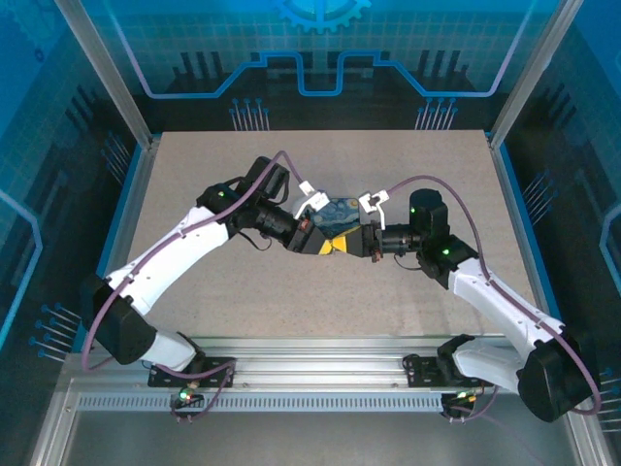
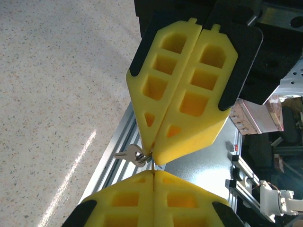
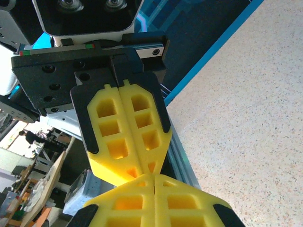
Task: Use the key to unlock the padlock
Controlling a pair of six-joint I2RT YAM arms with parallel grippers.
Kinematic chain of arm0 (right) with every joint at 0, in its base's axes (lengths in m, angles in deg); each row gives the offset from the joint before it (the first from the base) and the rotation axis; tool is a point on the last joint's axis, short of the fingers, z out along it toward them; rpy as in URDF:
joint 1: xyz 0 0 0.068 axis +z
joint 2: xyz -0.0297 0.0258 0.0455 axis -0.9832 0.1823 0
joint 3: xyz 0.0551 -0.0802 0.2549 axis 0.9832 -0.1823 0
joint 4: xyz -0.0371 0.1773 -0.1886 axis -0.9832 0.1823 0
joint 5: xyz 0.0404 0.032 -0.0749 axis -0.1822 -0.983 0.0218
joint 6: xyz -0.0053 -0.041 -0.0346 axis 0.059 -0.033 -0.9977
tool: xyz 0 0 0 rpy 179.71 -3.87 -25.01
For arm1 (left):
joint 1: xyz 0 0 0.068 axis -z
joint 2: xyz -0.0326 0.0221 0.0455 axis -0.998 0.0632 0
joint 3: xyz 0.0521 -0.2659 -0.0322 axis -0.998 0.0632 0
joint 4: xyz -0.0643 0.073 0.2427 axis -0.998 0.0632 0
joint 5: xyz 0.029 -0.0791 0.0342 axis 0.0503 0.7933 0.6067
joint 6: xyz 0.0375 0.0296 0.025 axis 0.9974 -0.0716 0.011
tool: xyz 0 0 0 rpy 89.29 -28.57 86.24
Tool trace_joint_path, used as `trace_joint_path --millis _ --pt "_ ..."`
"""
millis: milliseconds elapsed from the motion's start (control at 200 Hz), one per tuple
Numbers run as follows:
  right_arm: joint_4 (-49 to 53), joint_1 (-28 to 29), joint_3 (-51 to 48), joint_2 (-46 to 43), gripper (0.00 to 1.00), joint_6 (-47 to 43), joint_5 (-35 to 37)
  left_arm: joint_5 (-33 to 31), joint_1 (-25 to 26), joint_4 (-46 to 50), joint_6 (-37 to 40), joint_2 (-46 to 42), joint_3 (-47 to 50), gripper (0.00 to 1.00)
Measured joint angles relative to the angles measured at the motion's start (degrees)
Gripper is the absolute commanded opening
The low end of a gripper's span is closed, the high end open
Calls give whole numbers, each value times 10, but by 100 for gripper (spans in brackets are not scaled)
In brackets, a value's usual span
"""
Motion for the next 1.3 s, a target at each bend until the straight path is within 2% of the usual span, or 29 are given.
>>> trace_joint_path --millis 55,110,205,325,375,645,725,805,830,846,861,1041,1176,1301 --pt "5 0 2 0 0 -5 0 2 -2 -3 0 -2 3 5" --pt "12 0 5 -1 0 -12 2 4 -5 -8 -5 -5 6 19" --pt "30 0 8 -5 0 -23 5 4 -16 -23 -19 -13 13 29" --pt "41 0 8 -15 0 -29 17 4 -36 -46 -35 -29 30 32" --pt "43 0 8 -19 0 -29 22 4 -41 -54 -42 -37 38 38" --pt "48 0 9 -37 0 -32 72 4 -44 -115 -95 -73 87 53" --pt "68 2 15 -47 0 -50 110 -3 -46 -149 -131 -80 112 70" --pt "104 17 32 -57 0 -83 174 -19 -54 -183 -184 -86 135 74" --pt "115 24 39 -59 0 -97 193 -24 -58 -194 -200 -86 140 81" --pt "122 29 43 -61 0 -103 209 -27 -61 -201 -214 -86 143 95" --pt "128 35 48 -63 0 -113 222 -29 -64 -207 -221 -86 145 99" --pt "154 92 82 -85 0 -235 389 -73 -88 -262 -317 -87 150 99" --pt "147 119 86 -89 0 -328 483 -83 -100 -290 -383 -87 150 99" --pt "121 146 86 -87 0 -413 554 -71 -112 -348 -461 -86 150 87"
